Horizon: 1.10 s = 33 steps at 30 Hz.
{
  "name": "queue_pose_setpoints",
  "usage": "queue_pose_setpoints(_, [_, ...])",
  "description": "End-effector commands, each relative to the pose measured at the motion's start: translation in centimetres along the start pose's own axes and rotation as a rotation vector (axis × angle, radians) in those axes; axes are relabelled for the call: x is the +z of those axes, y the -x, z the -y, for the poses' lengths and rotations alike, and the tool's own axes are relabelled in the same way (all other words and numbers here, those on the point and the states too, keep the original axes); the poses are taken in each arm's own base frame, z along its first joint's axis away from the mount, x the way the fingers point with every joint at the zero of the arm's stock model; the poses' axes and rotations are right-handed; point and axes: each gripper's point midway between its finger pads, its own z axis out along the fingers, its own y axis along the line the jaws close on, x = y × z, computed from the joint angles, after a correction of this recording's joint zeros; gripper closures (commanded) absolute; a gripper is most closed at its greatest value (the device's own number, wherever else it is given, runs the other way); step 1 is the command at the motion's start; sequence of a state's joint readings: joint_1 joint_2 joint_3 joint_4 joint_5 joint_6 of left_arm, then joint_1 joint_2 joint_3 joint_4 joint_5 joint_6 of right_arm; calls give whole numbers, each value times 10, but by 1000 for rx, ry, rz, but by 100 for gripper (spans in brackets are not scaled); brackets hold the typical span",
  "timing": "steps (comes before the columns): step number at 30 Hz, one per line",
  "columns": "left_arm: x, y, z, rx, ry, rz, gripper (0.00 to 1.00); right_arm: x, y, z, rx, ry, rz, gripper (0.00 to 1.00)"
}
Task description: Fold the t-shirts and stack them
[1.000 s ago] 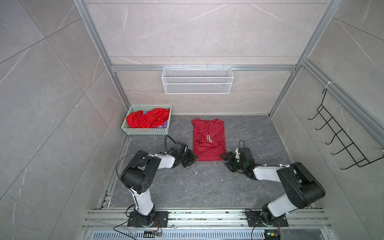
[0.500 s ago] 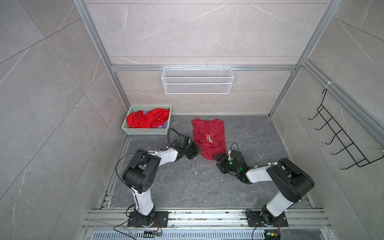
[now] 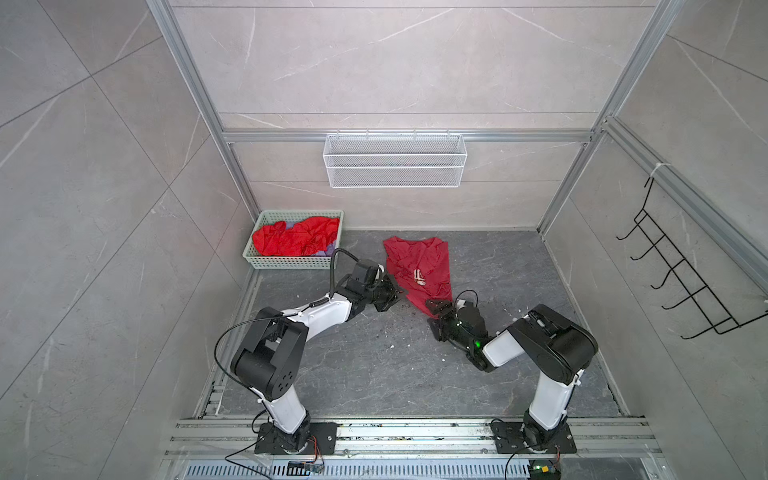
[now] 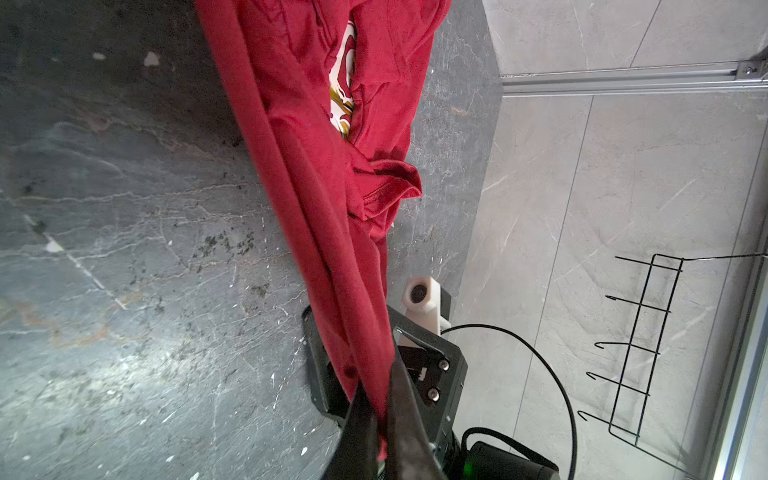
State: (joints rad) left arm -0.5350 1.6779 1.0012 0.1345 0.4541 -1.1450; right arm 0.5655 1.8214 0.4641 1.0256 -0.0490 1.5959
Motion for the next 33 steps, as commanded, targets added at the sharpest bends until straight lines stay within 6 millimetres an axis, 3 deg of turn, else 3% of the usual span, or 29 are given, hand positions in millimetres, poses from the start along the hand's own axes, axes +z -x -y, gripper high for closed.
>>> queue_pose_setpoints(1, [-14, -2, 9, 12, -21, 17, 100, -19, 19, 63, -45, -283, 107, 28])
queue_pose_setpoints(5, [-17, -5, -2, 3, -1, 24, 100, -26, 25, 55, -86, -311, 126, 51])
queue_pose_setpoints(8, [-15, -9, -10, -8, 9, 12, 100, -27, 23, 53, -122, -358, 107, 73])
queue_pose_setpoints(11, [-14, -11, -21, -18, 38, 9, 100, -24, 20, 52, -116, -358, 90, 84])
queue_pose_setpoints(12, [-15, -12, -28, -19, 61, 13, 98, -24, 19, 52, -109, -356, 90, 85])
queue_pose_setpoints(14, [-16, -14, -39, -22, 90, 17, 83, -25, 19, 52, -98, -360, 89, 89])
queue_pose_setpoints(16, [-16, -19, -48, -33, 101, 12, 62, -26, 18, 52, -86, -379, 84, 91])
queue_pose_setpoints(19, [-18, -30, -65, -57, 124, -5, 49, -26, 14, 48, -76, -389, 70, 93])
queue_pose_setpoints(26, [-15, -65, -97, -100, 182, -83, 39, -27, 7, 32, -77, -398, 47, 95])
queue_pose_setpoints(29, [-6, -73, -97, -111, 171, -99, 34, -28, 5, 25, -86, -397, 37, 95])
queue_pose_setpoints(33, [9, -68, -86, -144, 88, -88, 32, -31, 2, 18, -95, -397, 31, 95])
